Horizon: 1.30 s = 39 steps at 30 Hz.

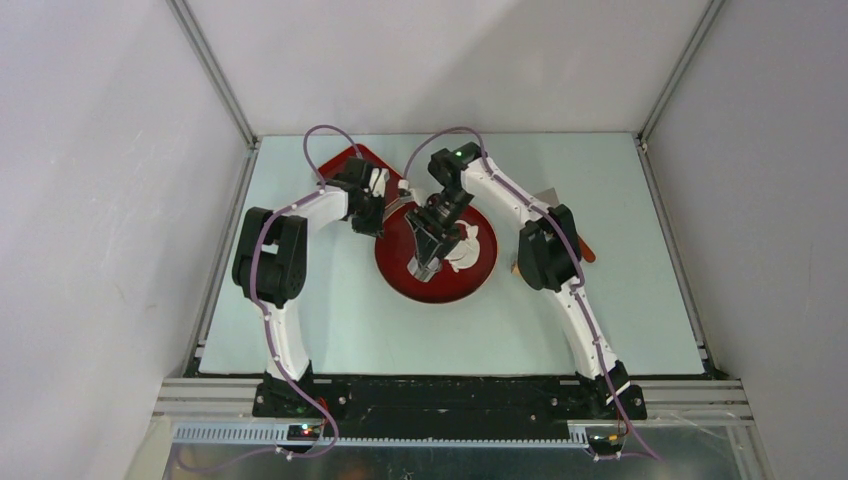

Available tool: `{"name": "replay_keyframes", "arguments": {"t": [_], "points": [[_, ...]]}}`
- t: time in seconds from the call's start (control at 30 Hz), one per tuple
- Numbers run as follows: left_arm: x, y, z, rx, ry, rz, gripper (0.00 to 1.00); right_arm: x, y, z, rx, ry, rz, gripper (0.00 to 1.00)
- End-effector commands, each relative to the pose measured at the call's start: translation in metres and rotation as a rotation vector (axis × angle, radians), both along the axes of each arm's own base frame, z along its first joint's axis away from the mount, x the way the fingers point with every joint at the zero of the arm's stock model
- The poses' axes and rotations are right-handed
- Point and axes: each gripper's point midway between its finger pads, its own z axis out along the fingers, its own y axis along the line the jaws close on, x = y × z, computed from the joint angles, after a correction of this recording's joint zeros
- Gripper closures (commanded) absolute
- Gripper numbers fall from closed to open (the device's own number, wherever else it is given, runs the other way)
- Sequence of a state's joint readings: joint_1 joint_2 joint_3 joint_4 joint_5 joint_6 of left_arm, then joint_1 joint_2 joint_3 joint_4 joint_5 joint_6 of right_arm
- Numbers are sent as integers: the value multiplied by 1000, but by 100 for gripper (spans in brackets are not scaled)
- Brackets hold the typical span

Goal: Roll out the dumpling wrappers from the dough
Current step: Remove the dumpling wrapper from the work surface.

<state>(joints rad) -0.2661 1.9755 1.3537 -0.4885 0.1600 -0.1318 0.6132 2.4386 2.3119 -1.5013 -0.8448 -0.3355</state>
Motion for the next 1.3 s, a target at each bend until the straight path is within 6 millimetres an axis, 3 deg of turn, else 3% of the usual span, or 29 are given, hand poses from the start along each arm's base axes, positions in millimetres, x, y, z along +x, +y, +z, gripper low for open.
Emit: {"name": "replay_keyframes", "arguments": {"t": [0.0,0.17,0.33,0.47,0.7,1.27], "points": [[6,2,17,-2,-55,12,100,0,1,16,30,-25,4,49],[6,2,18,-2,-55,11,100,26,-43,-4,-184,-214,-22,51],[6,2,18,-3,-54,9,100,45,-88,-17,-344,-290,-61,53],[6,2,18,-4,-55,10,100,49,-106,-20,-409,-337,-58,54],[5,2,17,-4,-53,9,100,48,-118,-40,-491,-326,-37,54],[6,2,18,-4,-57,8,100,29,-91,-64,-458,-231,33,54]]}}
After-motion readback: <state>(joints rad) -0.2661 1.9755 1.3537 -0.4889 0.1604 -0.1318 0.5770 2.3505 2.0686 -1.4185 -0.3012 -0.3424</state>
